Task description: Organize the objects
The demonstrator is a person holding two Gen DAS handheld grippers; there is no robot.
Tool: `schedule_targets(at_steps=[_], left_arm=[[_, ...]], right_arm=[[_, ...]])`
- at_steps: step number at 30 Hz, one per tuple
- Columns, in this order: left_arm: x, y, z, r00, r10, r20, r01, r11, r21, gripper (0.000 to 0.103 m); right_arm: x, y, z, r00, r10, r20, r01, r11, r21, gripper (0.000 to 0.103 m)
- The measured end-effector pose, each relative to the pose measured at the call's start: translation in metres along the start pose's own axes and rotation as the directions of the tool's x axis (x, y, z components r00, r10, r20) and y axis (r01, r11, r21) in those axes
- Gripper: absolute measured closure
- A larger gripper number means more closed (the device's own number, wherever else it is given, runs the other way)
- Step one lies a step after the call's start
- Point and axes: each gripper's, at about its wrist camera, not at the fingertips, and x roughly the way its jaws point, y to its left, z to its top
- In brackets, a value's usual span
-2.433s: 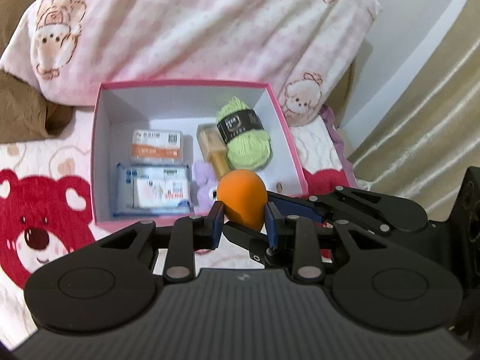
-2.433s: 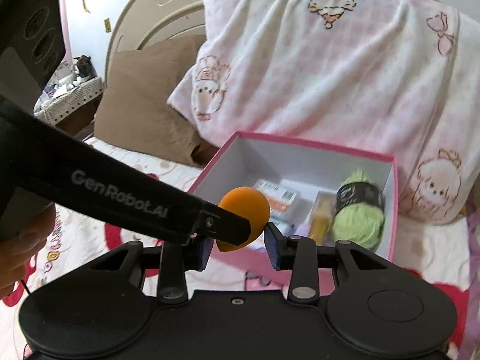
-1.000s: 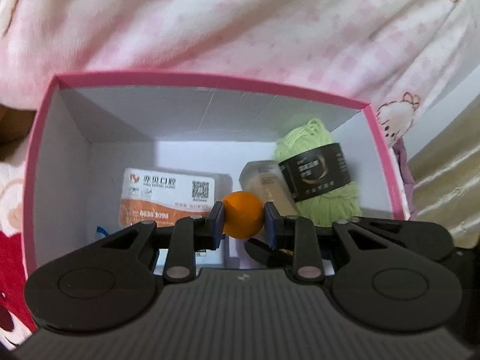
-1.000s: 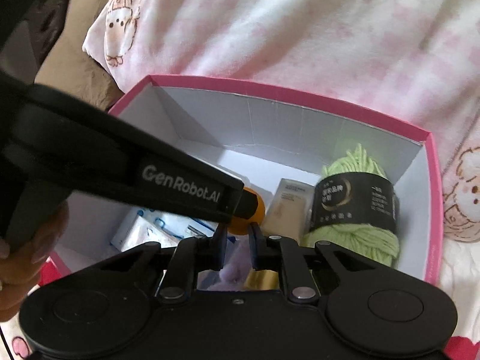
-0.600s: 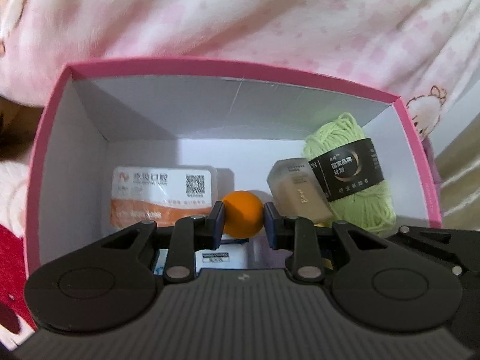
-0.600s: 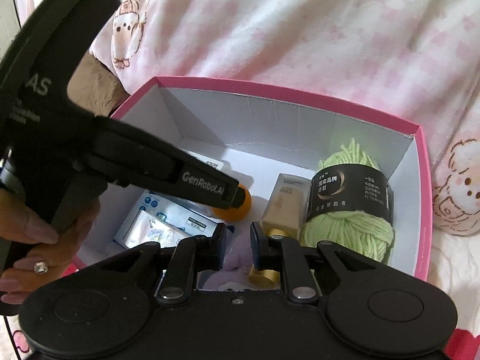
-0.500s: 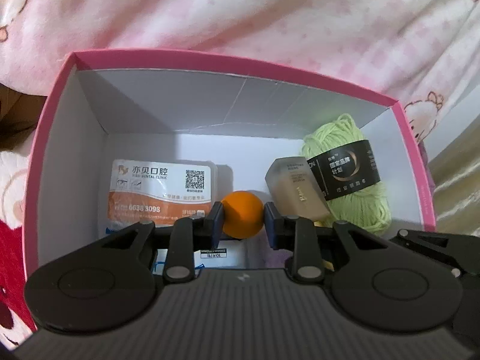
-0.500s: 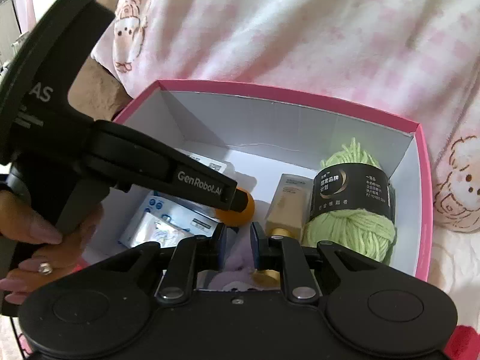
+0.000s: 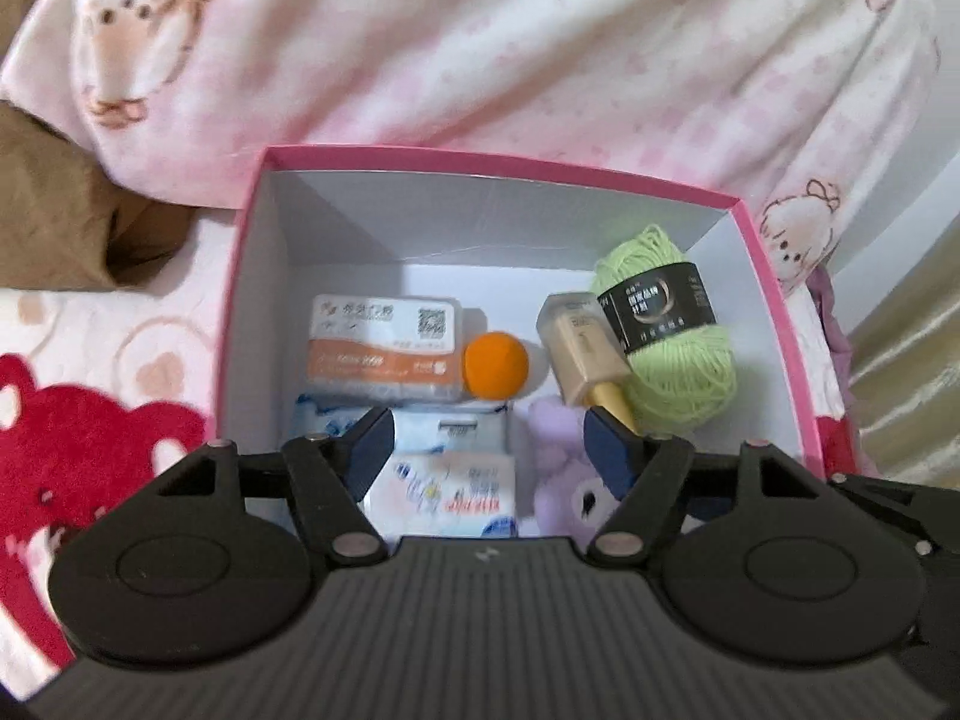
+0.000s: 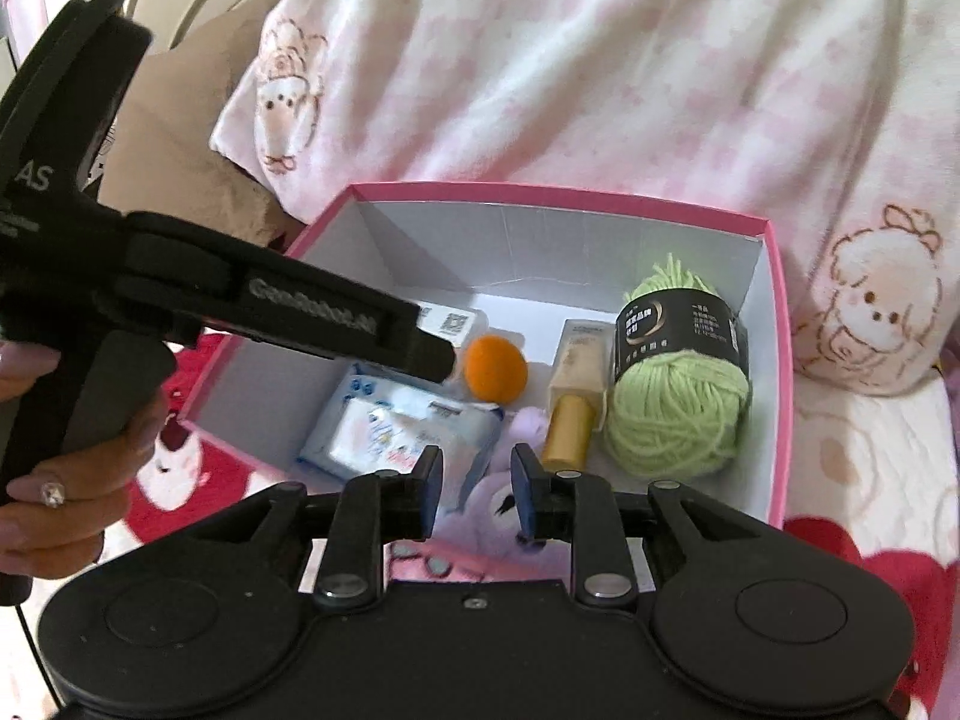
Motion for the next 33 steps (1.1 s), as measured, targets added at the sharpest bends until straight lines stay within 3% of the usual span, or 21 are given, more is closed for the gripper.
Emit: schedule_targets(at_steps=[3,10,13,17,29,33], left_arm=[[-0.026,-0.006,-0.008,1.0,-0.007,0.007,0.007,0.999,0.036,0.034],[-0.082,-0.012,-0.02,1.0,0.017,0.013,-0.018,0.998,0.066,0.033],[-0.103,-0.011,-0.027,0.999,0.016,0.032,-0.018,0.998,0.063,0.03],[-0.118,-0.006,-0.036,1.0,0.008,0.015,-0.009,0.997,0.075,0.03],[-0.158,0.005,-0.068,0.997,0.07,0.039,-0.073,0.992,0.103,0.026],[-0.164,0.005,-0.082,0.996,0.077,0.041,-0.081,0.991,0.11,0.025]], right_arm=[[-0.021,0.006,-0.001,1.0,0.015,0.01,-0.015,1.0,0.024,0.067],[-0.071,0.024,-0.002,0.998,-0.047,0.05,0.046,0.999,0.024,0.06],[-0.089,0.031,-0.003,0.995,-0.087,0.051,0.086,0.996,0.031,0.053],[-0.104,0.037,-0.011,0.99,-0.132,0.056,0.129,0.99,0.052,0.047],[-0.139,0.053,-0.035,0.981,-0.187,0.06,0.183,0.981,0.069,0.03],[-0.146,0.053,-0.046,0.975,-0.21,0.076,0.202,0.975,0.096,0.018]])
